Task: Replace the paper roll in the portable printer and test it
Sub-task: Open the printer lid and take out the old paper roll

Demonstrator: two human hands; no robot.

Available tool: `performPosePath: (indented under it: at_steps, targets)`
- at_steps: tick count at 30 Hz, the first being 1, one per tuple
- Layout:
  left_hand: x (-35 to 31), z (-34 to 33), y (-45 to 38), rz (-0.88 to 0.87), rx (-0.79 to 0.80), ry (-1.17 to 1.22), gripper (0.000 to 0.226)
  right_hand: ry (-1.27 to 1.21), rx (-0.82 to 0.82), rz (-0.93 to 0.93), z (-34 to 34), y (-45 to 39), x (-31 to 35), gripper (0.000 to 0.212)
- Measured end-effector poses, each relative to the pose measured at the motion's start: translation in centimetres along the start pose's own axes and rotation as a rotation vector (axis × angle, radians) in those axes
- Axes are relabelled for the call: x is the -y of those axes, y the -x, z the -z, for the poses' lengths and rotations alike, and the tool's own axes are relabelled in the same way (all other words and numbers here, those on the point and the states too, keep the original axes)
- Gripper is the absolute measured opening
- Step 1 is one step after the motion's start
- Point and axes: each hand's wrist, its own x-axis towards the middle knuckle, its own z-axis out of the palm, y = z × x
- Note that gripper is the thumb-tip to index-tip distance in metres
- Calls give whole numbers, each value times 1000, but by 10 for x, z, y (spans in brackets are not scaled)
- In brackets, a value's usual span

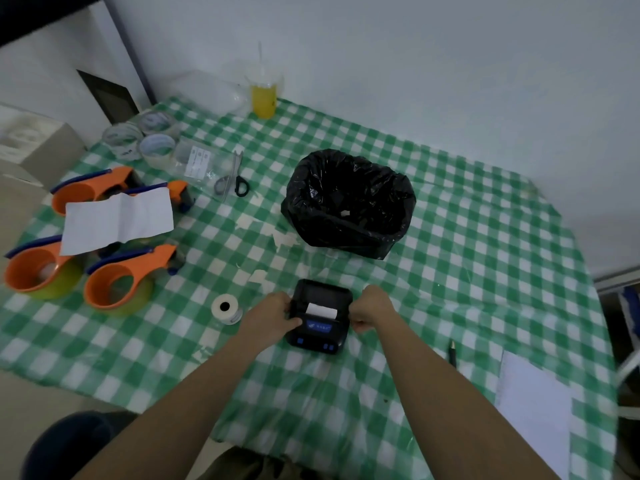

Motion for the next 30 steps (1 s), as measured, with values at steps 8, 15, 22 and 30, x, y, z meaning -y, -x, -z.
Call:
performPosePath:
  at_steps: [8,15,22,30]
  targets:
    - [-6,2,2,-2,6,-100,42,80,-63,145,3,12,-6,23]
    - [-11,3,6,8,8,-130,42,-106,-319,349,-32,31,-14,36]
    - [-15,5,10,18,-10,-180,43,-276,-407,253,-61,17,-9,25]
    - [-20,27,11,-35,-220,10,37,-435,-478,612,-24,55,-8,9]
